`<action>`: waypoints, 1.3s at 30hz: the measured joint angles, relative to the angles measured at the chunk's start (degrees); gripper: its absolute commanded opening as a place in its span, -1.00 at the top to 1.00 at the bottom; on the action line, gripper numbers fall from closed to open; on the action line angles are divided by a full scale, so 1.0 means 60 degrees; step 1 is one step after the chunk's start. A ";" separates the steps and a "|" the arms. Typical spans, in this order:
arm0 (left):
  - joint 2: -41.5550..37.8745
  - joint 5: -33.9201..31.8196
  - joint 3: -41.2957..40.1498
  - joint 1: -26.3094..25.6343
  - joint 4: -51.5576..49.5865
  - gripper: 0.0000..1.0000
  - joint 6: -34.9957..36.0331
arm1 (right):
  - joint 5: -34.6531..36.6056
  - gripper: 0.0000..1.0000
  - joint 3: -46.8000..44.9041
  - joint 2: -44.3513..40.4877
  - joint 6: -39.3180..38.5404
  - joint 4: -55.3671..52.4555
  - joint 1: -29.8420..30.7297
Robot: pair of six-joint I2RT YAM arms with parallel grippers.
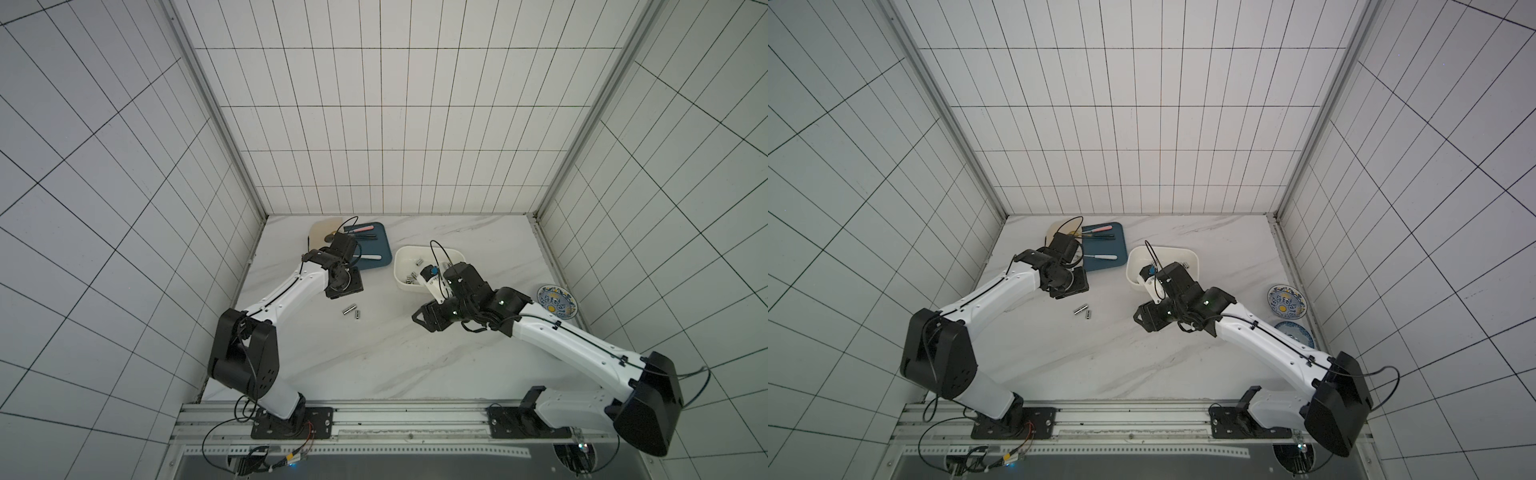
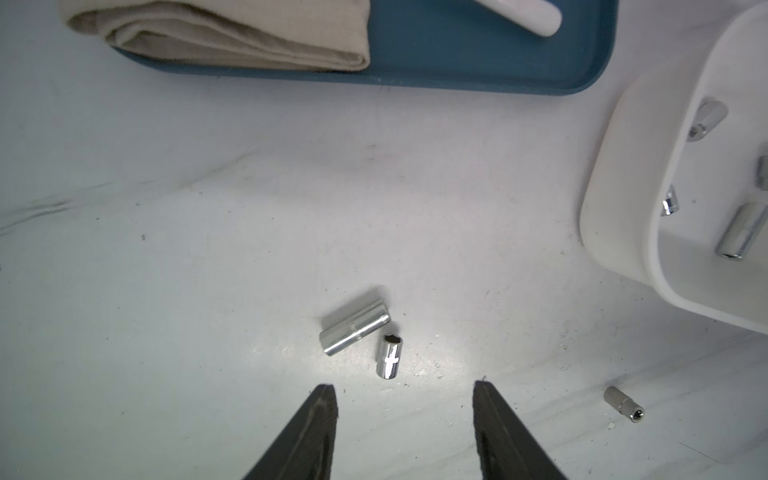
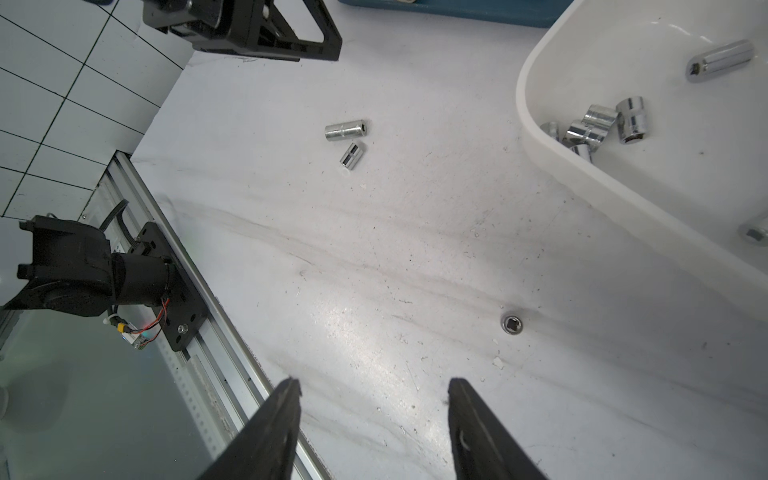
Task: Put the socket on the desktop into the storage box
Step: Pick up the socket head from the center of the board.
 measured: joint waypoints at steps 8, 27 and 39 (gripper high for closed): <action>0.0200 0.0036 -0.0670 0.0222 0.0175 -0.11 0.0197 | 0.0004 -0.19 0.0004 0.0011 -0.0051 0.0000 0.0029; 0.1297 0.0528 -0.0969 0.0590 0.0925 -0.01 0.0423 | 0.0178 -0.19 0.0004 0.0011 -0.0087 0.0004 0.0069; 0.1494 0.0576 -0.1067 0.0590 0.1042 0.07 0.0412 | 0.0339 -0.19 0.0004 0.0011 -0.0084 0.0004 0.0069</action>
